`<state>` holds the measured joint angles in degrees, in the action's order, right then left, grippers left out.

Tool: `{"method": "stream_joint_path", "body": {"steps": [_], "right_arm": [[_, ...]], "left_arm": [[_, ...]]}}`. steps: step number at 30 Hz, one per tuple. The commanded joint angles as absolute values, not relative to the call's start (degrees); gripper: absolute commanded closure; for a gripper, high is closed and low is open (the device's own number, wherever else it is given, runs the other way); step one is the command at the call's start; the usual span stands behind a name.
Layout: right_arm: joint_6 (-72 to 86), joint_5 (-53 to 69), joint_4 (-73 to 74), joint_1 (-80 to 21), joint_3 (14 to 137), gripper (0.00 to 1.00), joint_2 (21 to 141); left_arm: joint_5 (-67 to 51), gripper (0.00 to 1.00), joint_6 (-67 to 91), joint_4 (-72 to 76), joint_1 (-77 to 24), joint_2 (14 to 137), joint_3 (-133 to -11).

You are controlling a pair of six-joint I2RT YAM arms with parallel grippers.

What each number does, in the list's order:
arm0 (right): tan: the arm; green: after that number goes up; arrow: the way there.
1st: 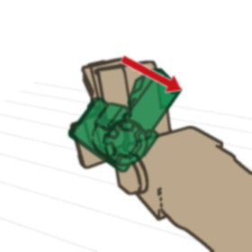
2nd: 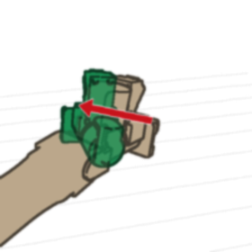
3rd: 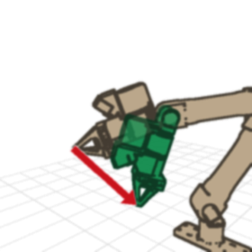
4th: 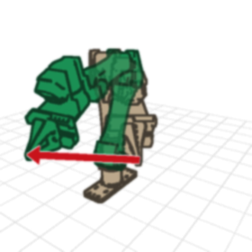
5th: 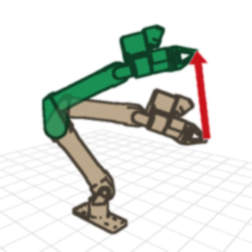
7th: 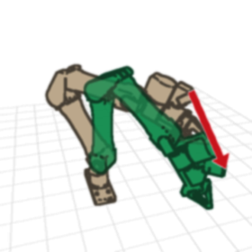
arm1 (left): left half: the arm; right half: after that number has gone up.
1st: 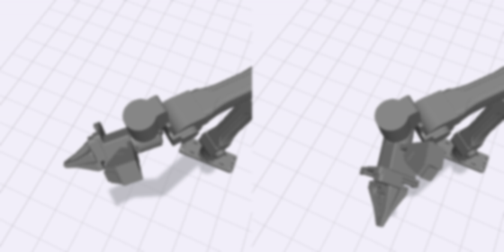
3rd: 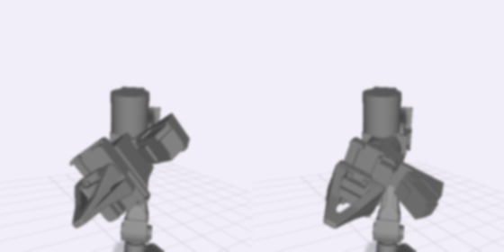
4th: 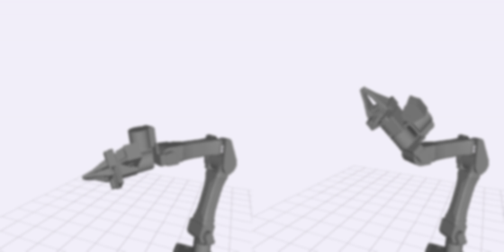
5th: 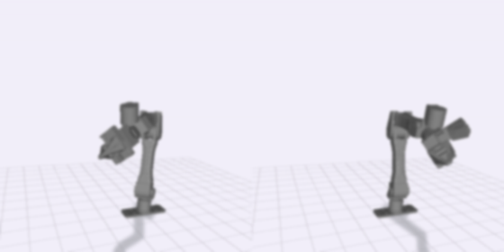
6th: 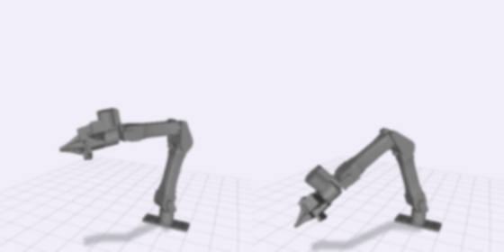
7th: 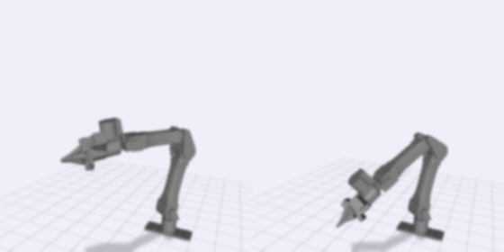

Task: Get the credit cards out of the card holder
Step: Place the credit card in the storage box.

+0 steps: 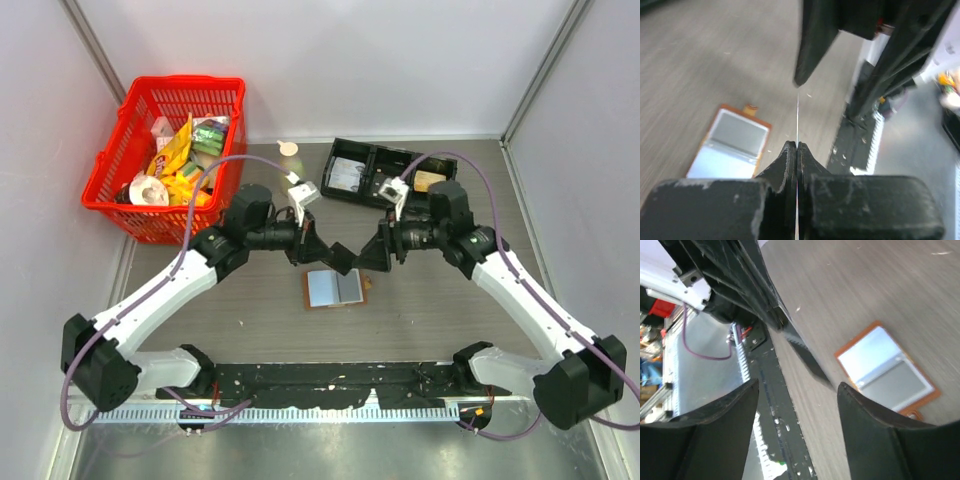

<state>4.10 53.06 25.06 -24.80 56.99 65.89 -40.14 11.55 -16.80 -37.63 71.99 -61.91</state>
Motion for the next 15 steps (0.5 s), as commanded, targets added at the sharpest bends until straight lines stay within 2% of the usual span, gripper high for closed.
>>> {"method": "stream_joint_path", "body": {"steps": [1, 2, 6, 10, 15], "right_arm": [[21.2, 49.9, 3.7, -21.4, 49.6, 0.27, 58.9], [23.4, 49.0, -2.9, -21.5, 48.2, 0.24, 58.4], [34.3, 44.9, -18.0, -21.4, 39.9, 0.23, 57.3], [47.5, 42.1, -37.7, -21.5, 30.8, 0.23, 58.7], [54.7, 39.9, -49.7, -22.1, 27.6, 0.24, 62.8]], "left_arm": [[-21.2, 1.0, 22.7, -5.1, -36.3, 65.3, -56.2], [-17.7, 1.0, 23.7, -4.7, -36.3, 64.3, -55.1], [-9.5, 1.0, 31.1, 1.9, -36.3, 60.4, -49.4], [-8.1, 1.0, 41.2, 12.2, -36.3, 57.0, -43.3], [-9.2, 1.0, 49.2, 21.1, -36.3, 56.3, -39.4]]}}
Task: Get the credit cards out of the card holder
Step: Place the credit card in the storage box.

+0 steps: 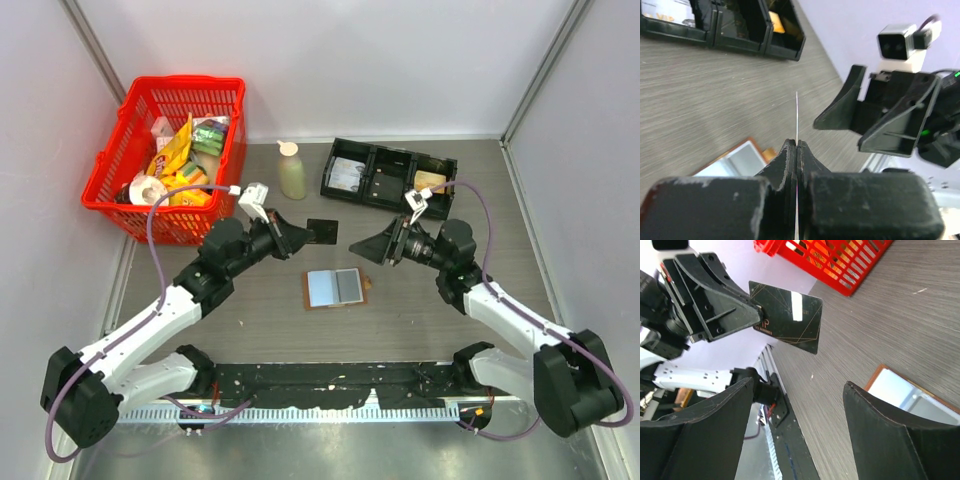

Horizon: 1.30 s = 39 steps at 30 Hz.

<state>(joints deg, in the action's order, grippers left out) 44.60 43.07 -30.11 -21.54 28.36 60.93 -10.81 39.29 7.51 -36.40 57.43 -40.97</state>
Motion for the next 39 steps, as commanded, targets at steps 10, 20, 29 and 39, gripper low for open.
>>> {"method": "stream_joint_path", "body": {"steps": [10, 20, 29, 39], "right_arm": [[64.2, 39.6, -68.3, -23.8, 27.3, 0.36, 73.2], [66.3, 40.9, -72.7, -23.8, 29.3, 0.73, 75.9], [62.3, 41.5, -63.3, -20.1, 29.5, 0.99, 72.5], [40.6, 36.6, -22.8, -10.2, 40.0, 0.99, 66.4]], "left_arm": [[-13.7, 1.0, 56.7, 29.4, -36.4, 58.9, -37.8], [-14.8, 1.0, 57.4, 30.1, -36.4, 60.1, -37.4], [-9.4, 0.49, 47.7, 14.3, -34.3, 56.3, -41.4], [-1.5, 0.0, 24.6, -20.2, -25.1, 51.3, -56.0]]}}
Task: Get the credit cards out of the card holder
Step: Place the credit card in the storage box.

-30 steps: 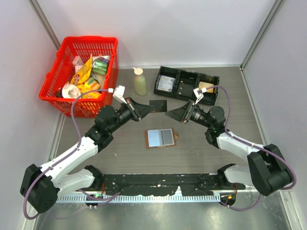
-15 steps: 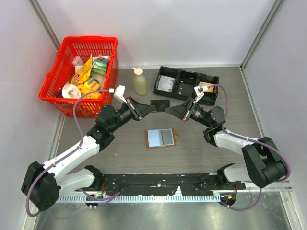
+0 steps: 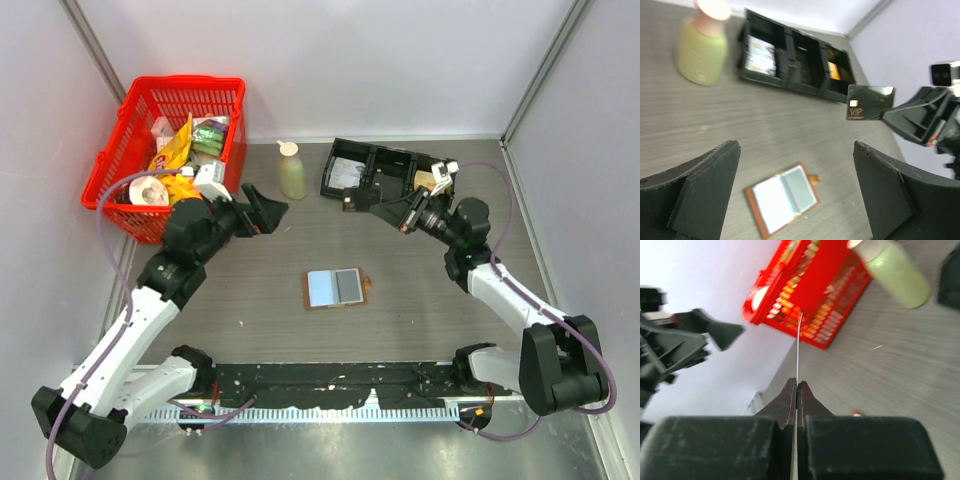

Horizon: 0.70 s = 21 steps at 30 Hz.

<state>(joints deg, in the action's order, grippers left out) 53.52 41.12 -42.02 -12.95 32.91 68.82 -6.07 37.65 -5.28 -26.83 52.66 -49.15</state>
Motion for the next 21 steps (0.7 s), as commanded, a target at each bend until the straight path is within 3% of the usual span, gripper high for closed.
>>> {"method": "stream_joint_path", "body": {"steps": [1, 4, 8, 16, 21], "right_arm": [[39.3, 35.3, -20.4, -9.6, 41.0, 0.99, 66.4], [33.8, 26.8, -9.4, -7.7, 46.0, 0.99, 67.9], [28.8, 16.2, -1.9, -7.5, 51.0, 0.99, 72.7], [27.9, 9.8, -2.1, -7.5, 58.6, 0.99, 86.5], [29.6, 10.0, -6.9, -7.5, 62.7, 0.99, 94.7]], "left_arm": [[-0.5, 0.0, 22.9, -23.3, -25.0, 51.7, -57.4], [5.2, 0.0, 20.2, -29.4, -25.0, 52.4, -60.0], [7.1, 0.0, 21.6, -25.3, -23.4, 48.1, -53.4], [17.1, 0.01, 19.0, -26.1, -23.5, 43.8, -52.6], [16.3, 0.0, 19.2, -24.9, -23.5, 43.3, -51.8]]}}
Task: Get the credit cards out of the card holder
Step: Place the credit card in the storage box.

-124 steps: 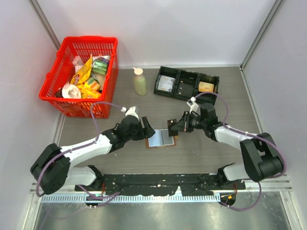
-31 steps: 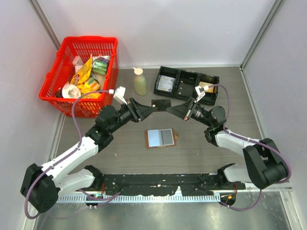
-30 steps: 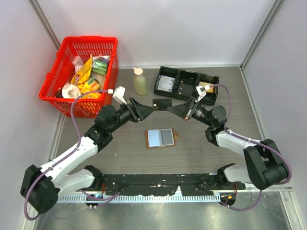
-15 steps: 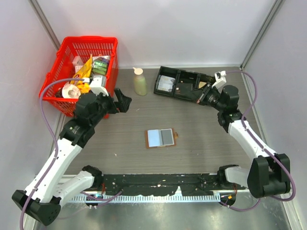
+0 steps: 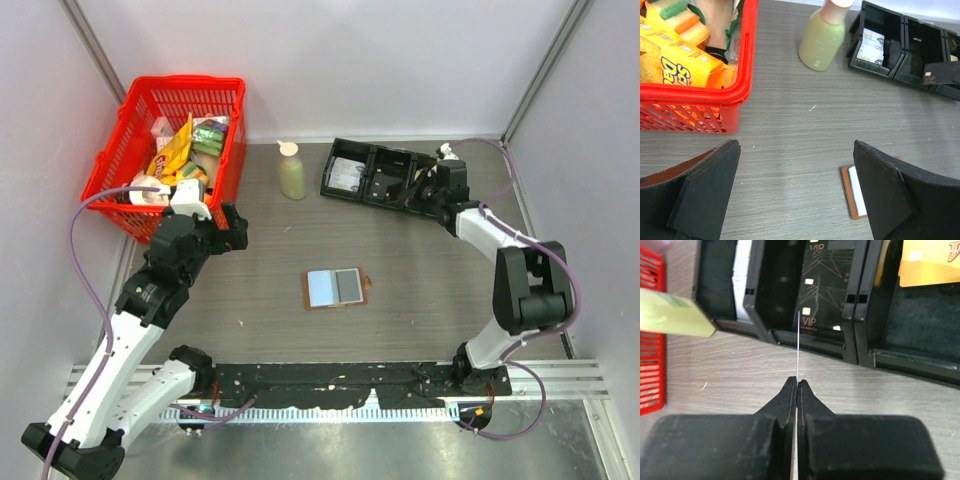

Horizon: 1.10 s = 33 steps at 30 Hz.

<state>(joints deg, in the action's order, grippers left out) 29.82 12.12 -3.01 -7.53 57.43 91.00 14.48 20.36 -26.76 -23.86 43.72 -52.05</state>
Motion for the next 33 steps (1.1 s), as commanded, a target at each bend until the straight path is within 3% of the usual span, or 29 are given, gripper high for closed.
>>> {"method": "stream_joint_path", "body": {"steps": [1, 15, 19, 22, 24, 27, 33], "right_arm": [[29.8, 10.5, -7.0, -7.5, 63.4, 0.99, 95.9], [34.9, 13.7, -8.5, -8.7, 74.4, 0.99, 110.8], [33.4, 9.3, -3.9, -8.6, 75.1, 0.85, 108.9], [32.5, 3.9, -2.4, -8.6, 71.5, 0.62, 104.3], [31.2, 1.7, -0.4, -8.8, 69.6, 0.53, 100.3], [28.4, 0.7, 2.9, -9.3, 66.5, 0.46, 93.3], [24.9, 0.5, 7.7, -14.2, 59.1, 0.43, 80.3]], "left_arm": [[16.0, 0.0, 19.2, -24.9, -23.6, 43.4, -51.8], [15.7, 0.0, 19.1, -24.7, -23.5, 44.6, -51.5], [14.9, 0.0, 19.2, -24.5, -23.4, 45.1, -51.4], [13.5, 0.01, 19.2, -24.2, -23.4, 45.5, -51.4], [12.7, 0.0, 19.5, -24.1, -23.4, 46.0, -51.3], [10.6, 0.0, 20.0, -23.7, -23.4, 46.8, -51.2], [4.8, 0.0, 22.6, -23.4, -23.4, 49.9, -51.3]]}}
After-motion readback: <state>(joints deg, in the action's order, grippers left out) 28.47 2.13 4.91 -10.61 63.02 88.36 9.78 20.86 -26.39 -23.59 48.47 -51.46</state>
